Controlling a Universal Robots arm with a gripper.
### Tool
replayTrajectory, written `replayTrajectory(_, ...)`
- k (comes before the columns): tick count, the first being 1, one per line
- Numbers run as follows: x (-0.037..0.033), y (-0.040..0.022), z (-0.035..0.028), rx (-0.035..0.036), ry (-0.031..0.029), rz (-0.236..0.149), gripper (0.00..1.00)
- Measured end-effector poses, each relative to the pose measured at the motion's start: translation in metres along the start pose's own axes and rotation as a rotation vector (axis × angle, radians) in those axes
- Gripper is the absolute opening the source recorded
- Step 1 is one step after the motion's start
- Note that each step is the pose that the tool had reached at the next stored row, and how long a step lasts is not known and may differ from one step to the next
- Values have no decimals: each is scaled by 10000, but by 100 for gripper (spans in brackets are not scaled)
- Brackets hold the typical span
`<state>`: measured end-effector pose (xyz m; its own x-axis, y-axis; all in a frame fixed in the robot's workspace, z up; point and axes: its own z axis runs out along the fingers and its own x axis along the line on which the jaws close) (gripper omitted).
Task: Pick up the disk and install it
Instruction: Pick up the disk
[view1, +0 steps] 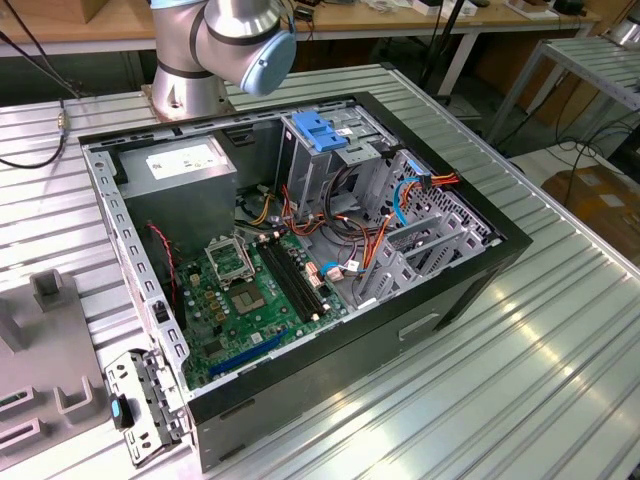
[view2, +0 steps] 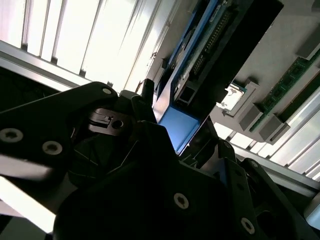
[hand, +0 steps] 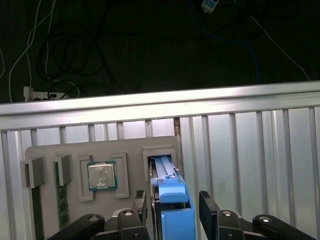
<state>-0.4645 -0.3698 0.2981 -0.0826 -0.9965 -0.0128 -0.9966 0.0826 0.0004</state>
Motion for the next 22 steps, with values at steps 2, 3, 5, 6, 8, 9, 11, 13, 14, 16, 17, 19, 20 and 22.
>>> replayTrajectory(2, 0, 0, 2, 1, 0, -2, 54)
replayTrajectory(3, 0, 0, 5, 0, -1, -2, 54)
replayTrajectory(5, 0, 0, 15, 3, -1, -3, 54)
replayTrajectory(6, 0, 0, 23, 1, -1, -3, 54)
replayTrajectory(8, 0, 0, 32, -2, 1, -3, 54)
replayTrajectory(9, 1, 0, 32, -2, 1, -2, 54)
replayTrajectory(11, 0, 0, 34, 0, 0, -3, 54)
replayTrajectory(13, 0, 0, 34, 0, 0, -3, 53)
replayTrajectory(14, 0, 0, 34, -1, 0, -3, 46)
replayTrajectory(16, 0, 0, 35, 0, 0, -3, 39)
replayTrajectory(17, 0, 0, 35, 0, 0, -3, 39)
replayTrajectory(19, 0, 0, 35, 0, 0, -2, 39)
replayTrajectory(20, 0, 0, 35, 0, 0, -3, 39)
replayTrajectory(22, 1, 0, 35, 0, 0, -3, 39)
